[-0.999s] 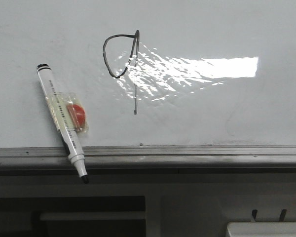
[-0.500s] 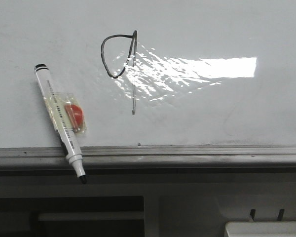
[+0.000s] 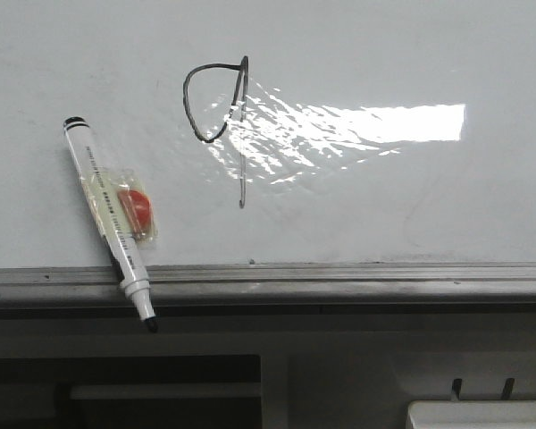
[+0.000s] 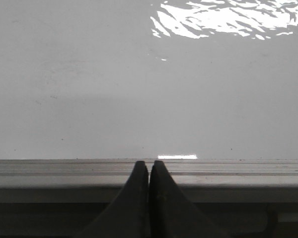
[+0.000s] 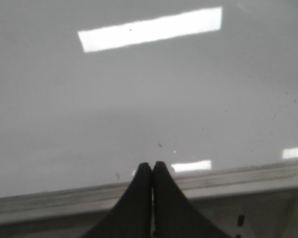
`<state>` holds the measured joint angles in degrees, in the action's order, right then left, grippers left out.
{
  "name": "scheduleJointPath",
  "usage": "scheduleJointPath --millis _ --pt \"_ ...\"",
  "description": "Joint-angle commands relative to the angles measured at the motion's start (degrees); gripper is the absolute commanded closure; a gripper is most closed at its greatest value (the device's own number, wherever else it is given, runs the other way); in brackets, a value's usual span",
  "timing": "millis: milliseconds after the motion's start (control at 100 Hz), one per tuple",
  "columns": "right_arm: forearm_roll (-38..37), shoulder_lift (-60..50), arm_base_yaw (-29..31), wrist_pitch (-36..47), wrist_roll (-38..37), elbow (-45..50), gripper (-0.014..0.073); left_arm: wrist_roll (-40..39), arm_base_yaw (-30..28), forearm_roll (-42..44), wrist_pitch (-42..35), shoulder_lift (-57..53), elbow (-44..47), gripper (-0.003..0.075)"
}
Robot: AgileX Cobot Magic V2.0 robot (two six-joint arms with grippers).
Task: Write number 9 on whiteboard
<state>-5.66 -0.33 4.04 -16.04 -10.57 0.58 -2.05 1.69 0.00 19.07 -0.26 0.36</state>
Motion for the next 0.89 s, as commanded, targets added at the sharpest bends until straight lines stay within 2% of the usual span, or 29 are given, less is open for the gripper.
scheduleJointPath --millis 0,880 --pt "-0.8 -1.13 0.31 -0.65 0.05 1.53 0.0663 -0.59 -0.02 0.0 -3.08 -1.51 2.28 0.074" --pt "-0.68 -1.13 0.31 -1.78 0.25 1.53 0.0663 -0.59 -0.02 0.0 -3.08 -1.51 2.28 0.074"
